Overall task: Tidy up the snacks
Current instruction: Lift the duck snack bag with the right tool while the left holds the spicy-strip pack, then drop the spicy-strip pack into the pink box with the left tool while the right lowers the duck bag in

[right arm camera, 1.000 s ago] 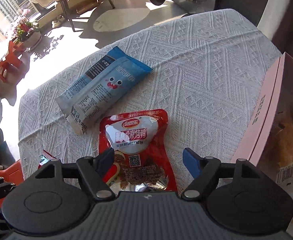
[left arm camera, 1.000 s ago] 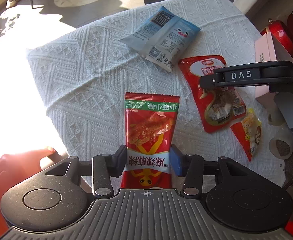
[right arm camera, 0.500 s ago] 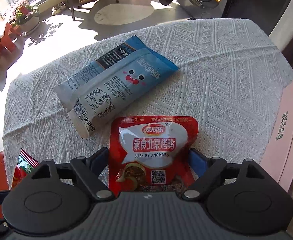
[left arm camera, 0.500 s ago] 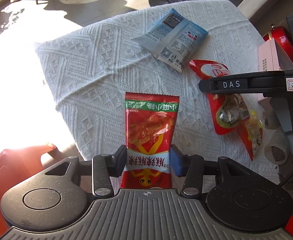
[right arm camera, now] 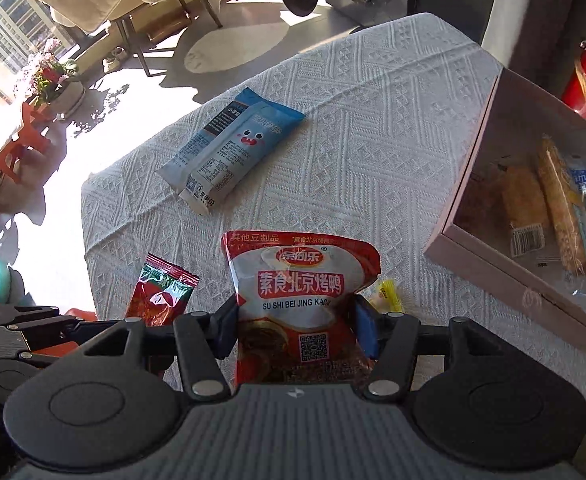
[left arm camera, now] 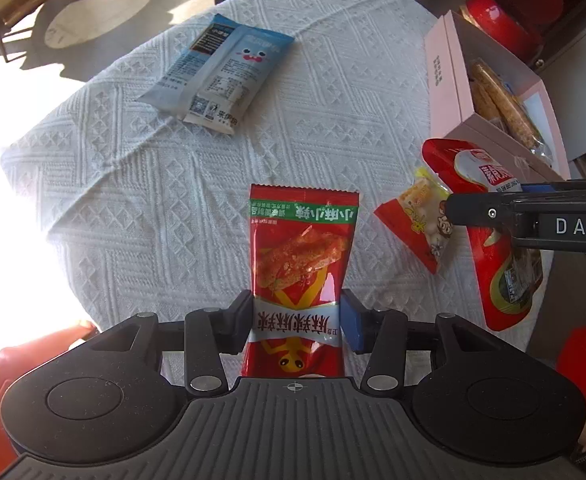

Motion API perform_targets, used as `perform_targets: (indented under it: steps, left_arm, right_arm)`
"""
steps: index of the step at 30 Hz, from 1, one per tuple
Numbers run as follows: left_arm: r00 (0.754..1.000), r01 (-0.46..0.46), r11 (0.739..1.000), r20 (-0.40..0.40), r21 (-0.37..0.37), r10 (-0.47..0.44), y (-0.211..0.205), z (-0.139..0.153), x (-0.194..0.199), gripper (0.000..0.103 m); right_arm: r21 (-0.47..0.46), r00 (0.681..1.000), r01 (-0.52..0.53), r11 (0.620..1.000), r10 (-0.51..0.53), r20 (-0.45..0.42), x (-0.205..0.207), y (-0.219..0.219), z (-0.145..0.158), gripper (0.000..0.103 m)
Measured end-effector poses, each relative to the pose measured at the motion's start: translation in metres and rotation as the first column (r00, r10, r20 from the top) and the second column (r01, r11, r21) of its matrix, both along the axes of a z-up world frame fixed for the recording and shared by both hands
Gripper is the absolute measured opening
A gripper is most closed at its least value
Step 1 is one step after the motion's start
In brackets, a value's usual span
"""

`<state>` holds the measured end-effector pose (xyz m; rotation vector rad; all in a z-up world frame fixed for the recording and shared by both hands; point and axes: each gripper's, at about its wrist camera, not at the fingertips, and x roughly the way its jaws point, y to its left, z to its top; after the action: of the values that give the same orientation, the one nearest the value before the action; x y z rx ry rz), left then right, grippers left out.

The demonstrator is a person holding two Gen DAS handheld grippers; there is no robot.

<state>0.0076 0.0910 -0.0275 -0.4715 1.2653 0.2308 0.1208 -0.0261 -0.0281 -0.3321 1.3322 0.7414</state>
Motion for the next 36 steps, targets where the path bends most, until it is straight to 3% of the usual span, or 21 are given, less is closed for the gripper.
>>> perform_targets:
  steps: [5, 10, 14, 18, 21, 26, 36]
  left_arm:
    - [0.995, 0.098, 0.994, -0.007, -0.04, -0.098, -0.048, -0.002, 0.023, 0.051]
    - [0.99, 0.142, 0.989, 0.022, -0.032, -0.141, -0.071, 0.011, 0.054, 0.051]
    - [0.986, 0.136, 0.99, 0.1, -0.05, -0.13, -0.073, 0.034, 0.088, 0.051]
    - [0.972, 0.134, 0.991, 0.199, -0.027, -0.126, -0.076, 0.062, 0.145, 0.051]
    - [0.956, 0.14, 0.989, 0.269, -0.053, -0.121, -0.079, 0.068, 0.191, 0.056]
    - [0.963, 0.149, 0.989, 0.23, -0.026, -0.139, -0.084, 0.04, 0.244, 0.052]
    - [0.983, 0.104, 0.982, 0.136, 0.159, -0.126, -0.072, 0.029, 0.221, 0.052]
  right_arm:
    - [-0.106, 0.992, 0.122, 0.987, -0.125, -0.025, 0.012, -0.064, -0.017, 0.057]
    - [-0.141, 0.985, 0.164, 0.976, -0.17, -0.034, 0.019, -0.098, -0.033, 0.057]
    - [-0.172, 0.984, 0.168, 0.971, -0.177, -0.037, 0.026, -0.112, -0.044, 0.057]
    - [-0.158, 0.982, 0.169, 0.973, -0.179, -0.053, 0.033, -0.123, -0.046, 0.058]
    - [-0.143, 0.982, 0.171, 0.975, -0.181, -0.061, 0.04, -0.131, -0.045, 0.058]
    - [-0.134, 0.983, 0.165, 0.977, -0.175, -0.064, 0.05, -0.133, -0.044, 0.058]
    - [-0.111, 0.988, 0.142, 0.984, -0.148, -0.051, 0.069, -0.135, -0.033, 0.058]
